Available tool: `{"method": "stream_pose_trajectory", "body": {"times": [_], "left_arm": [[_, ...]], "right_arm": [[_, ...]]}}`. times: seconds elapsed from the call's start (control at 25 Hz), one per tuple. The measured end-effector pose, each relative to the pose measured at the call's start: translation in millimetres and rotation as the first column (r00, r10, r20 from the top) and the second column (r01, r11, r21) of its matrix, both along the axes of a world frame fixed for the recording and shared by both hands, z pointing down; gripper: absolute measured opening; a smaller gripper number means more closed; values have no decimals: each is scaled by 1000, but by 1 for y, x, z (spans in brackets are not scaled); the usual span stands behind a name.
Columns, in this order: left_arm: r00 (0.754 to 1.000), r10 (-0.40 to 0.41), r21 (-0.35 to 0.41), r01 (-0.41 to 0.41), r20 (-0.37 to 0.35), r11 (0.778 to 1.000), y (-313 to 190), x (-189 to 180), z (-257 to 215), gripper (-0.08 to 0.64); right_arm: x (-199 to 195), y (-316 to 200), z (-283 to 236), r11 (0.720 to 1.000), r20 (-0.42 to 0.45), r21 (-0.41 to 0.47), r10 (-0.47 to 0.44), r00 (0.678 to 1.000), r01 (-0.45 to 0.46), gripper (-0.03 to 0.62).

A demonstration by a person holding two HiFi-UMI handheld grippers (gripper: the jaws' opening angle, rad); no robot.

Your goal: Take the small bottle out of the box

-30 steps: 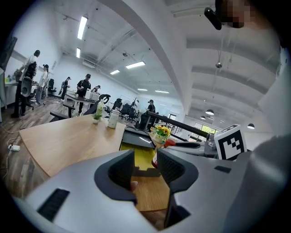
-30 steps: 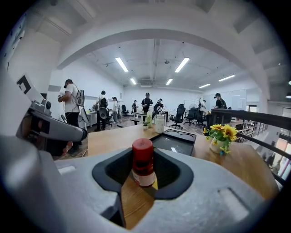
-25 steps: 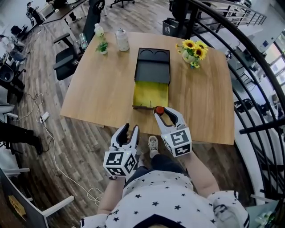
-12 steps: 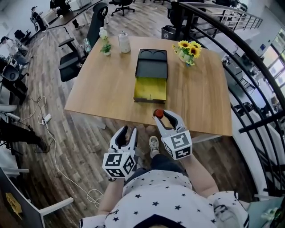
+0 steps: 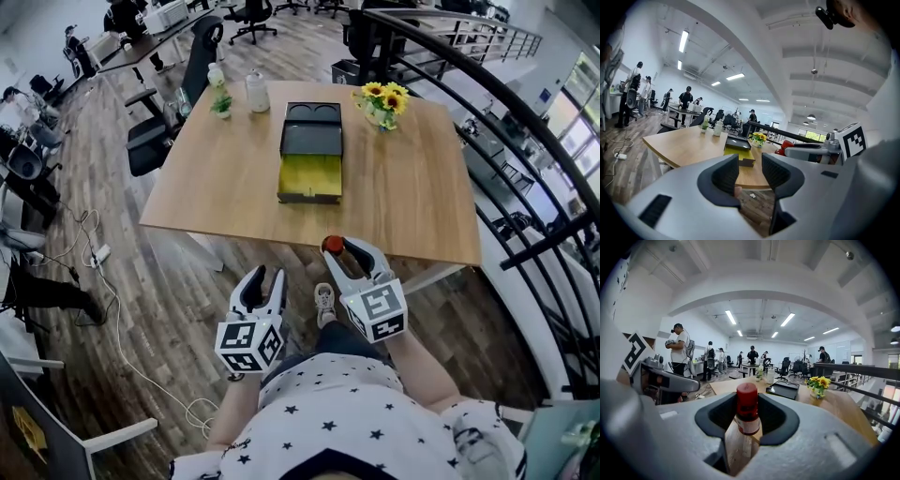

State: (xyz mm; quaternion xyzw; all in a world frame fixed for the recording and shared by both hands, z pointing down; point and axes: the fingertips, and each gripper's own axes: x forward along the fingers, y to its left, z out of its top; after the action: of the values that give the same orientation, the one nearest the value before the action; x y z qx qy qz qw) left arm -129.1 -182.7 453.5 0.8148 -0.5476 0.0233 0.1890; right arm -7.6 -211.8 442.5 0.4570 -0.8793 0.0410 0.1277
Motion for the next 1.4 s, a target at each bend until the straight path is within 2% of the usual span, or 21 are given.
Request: {"method": "stream_pose_trajectory", "body": {"times": [0.64, 1.4], "left_arm": [[1000, 7, 32, -6, -14, 999, 43, 9, -10, 147], [1000, 6, 41, -6, -4, 999, 43, 11, -14, 144]], "right_arm": [[1, 58, -16, 1000, 25, 22, -10, 1000, 10, 140], [5, 58, -19, 999, 29, 47, 1, 1000, -2, 140]]}}
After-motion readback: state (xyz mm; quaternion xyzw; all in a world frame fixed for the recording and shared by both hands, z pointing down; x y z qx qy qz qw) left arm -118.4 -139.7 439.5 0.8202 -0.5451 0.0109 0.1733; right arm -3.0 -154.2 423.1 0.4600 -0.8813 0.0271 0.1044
